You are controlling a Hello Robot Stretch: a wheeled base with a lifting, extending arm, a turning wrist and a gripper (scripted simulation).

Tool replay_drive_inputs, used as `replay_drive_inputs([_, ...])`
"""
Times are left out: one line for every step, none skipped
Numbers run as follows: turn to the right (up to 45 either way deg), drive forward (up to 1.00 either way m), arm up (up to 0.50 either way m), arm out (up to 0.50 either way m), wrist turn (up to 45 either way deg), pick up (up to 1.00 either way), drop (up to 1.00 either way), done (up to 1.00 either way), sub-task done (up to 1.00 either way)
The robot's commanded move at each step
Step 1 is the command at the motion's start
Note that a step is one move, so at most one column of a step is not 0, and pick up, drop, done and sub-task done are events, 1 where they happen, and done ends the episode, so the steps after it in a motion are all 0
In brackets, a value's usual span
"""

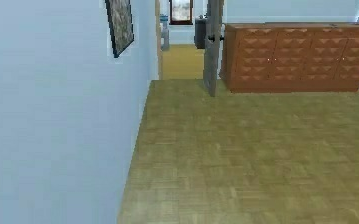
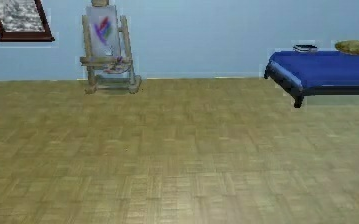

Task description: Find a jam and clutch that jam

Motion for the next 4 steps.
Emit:
replay_drive_inputs([0.0, 1.00, 0.00, 0.00, 0.0, 0.00, 0.00, 0.00, 0.00])
replay_drive_inputs([3.0, 0.00, 0.00, 0.00, 0.0, 0.00, 0.00, 0.00, 0.00])
replay_drive_inputs([-3.0, 0.00, 0.00, 0.00, 0.0, 0.00, 0.00, 0.00, 0.00])
replay_drive_inputs([0.0, 1.00, 0.00, 0.00, 0.0, 0.00, 0.00, 0.00, 0.00])
